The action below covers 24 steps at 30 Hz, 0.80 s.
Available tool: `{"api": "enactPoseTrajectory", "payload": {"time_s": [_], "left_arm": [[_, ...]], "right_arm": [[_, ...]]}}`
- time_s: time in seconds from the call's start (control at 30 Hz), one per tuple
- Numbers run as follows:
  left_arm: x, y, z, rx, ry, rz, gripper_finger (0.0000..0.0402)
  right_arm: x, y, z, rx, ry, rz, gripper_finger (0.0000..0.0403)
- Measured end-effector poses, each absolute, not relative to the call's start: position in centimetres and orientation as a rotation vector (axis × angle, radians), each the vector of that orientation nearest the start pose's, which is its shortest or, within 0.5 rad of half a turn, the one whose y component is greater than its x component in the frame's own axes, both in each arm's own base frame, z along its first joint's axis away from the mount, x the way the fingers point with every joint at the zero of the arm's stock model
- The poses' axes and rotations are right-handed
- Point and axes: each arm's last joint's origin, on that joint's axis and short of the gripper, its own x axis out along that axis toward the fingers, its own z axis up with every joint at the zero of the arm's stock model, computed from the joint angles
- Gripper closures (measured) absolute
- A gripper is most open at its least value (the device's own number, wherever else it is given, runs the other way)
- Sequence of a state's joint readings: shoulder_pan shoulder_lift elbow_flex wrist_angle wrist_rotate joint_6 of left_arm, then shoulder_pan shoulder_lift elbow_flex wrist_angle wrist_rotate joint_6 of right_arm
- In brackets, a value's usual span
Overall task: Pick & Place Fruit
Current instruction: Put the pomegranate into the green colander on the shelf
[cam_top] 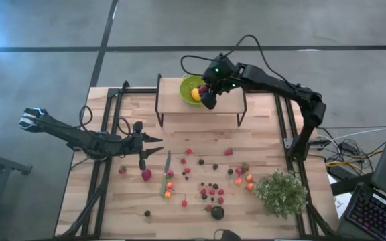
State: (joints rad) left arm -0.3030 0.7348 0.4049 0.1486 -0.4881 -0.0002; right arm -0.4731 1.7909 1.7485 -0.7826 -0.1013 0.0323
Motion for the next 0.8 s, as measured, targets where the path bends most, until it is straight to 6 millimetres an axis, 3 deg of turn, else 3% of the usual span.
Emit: {"api": "enactPoseTrajectory", "payload": {"time_s": [0.33,0.8], "left_arm": [[16.4,-3.7,24.1,0.070,0.167,0.184,0.0257],[16.4,-3.7,24.1,0.070,0.167,0.185,0.0257]], "right_arm": [[34.4,-18.9,33.7,0.289,0.791,-0.401,0.0188],[34.1,-18.8,33.5,0.288,0.826,-0.405,0.0135]]}}
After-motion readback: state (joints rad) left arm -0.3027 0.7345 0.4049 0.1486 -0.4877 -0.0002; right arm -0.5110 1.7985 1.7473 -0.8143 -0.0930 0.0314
